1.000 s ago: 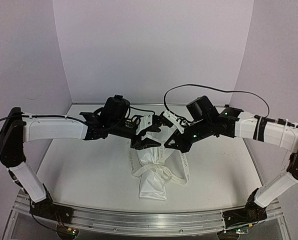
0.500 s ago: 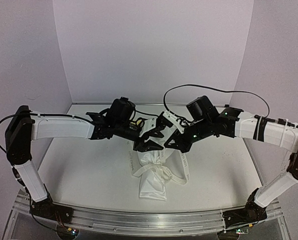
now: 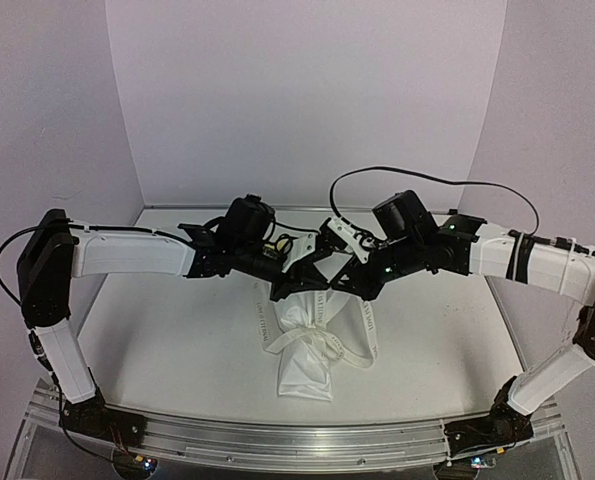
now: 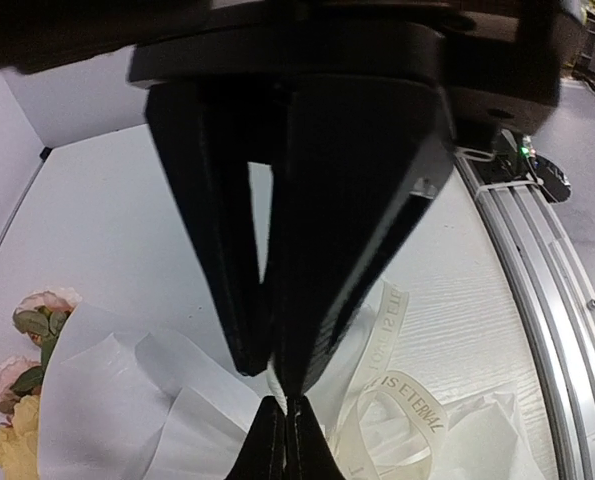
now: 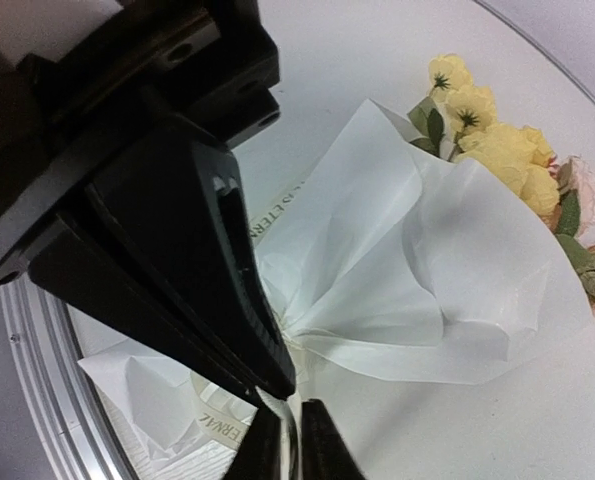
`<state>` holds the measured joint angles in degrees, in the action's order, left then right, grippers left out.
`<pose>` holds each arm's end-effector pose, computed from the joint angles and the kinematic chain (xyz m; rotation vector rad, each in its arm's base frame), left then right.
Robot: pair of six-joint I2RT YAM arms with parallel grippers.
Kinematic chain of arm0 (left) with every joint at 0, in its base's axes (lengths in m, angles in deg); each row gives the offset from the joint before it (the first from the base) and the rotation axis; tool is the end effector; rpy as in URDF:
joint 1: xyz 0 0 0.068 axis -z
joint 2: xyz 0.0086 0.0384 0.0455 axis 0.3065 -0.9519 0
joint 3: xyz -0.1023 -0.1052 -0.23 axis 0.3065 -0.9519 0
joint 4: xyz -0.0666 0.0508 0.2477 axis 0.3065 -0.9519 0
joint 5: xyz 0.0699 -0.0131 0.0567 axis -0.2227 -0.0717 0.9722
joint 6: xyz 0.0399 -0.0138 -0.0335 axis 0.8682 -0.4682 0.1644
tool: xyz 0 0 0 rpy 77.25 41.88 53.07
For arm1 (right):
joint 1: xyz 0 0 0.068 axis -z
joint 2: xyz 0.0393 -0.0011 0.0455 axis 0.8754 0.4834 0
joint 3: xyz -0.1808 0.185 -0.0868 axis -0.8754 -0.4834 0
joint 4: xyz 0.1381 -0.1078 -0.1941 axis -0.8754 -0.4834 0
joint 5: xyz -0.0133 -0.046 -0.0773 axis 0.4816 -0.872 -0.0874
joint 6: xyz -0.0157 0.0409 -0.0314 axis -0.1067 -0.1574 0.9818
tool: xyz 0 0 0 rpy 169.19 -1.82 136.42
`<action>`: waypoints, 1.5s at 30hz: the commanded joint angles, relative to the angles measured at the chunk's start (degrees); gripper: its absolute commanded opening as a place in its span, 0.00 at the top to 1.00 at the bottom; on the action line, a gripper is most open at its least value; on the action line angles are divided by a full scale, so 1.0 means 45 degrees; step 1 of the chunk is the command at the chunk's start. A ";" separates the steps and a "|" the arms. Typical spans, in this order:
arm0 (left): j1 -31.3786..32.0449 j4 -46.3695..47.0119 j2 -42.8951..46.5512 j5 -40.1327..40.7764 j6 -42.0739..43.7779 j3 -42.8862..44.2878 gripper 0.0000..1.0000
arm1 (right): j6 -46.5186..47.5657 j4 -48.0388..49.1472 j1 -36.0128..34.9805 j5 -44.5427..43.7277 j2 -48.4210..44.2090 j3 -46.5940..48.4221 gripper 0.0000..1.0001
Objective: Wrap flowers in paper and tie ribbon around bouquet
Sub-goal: Cross the half-tied ribbon over the folded bouquet.
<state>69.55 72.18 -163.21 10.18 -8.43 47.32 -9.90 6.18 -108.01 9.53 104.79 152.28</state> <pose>0.2383 -0.3349 0.2542 1.6355 1.3328 -0.8782 0.2185 0.2508 0.2932 -1.2402 2.0014 0.7307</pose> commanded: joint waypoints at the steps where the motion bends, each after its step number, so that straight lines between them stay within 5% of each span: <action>1: -0.0032 0.1964 0.0098 0.1604 -0.1490 -0.0110 1.00 | -0.0934 0.0474 -0.0072 -0.1425 -0.1158 -0.0496 0.76; 4: -0.0056 0.2111 0.0053 0.2690 -0.2146 0.0005 1.00 | -0.1604 0.0454 -0.0050 -0.2102 -0.2056 -0.1296 0.58; 10: -0.0100 0.1495 -0.0050 0.4101 -0.2669 0.0498 1.00 | -0.3784 0.0431 -0.0062 -0.1388 -0.3287 -0.2888 0.52; 25: -0.0087 -0.0317 0.0263 0.6075 -0.2850 0.1029 1.00 | -0.8374 0.4900 -0.1797 -0.3520 -0.0867 -0.5587 0.56; 45: -0.0083 -0.0988 0.1327 0.6534 -0.2660 0.0685 1.00 | -0.9478 0.6928 -0.2693 -0.5956 0.0763 -0.6468 0.74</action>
<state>69.27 69.11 -160.49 38.72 -20.58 49.06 -51.27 34.90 -119.22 -15.37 107.90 123.73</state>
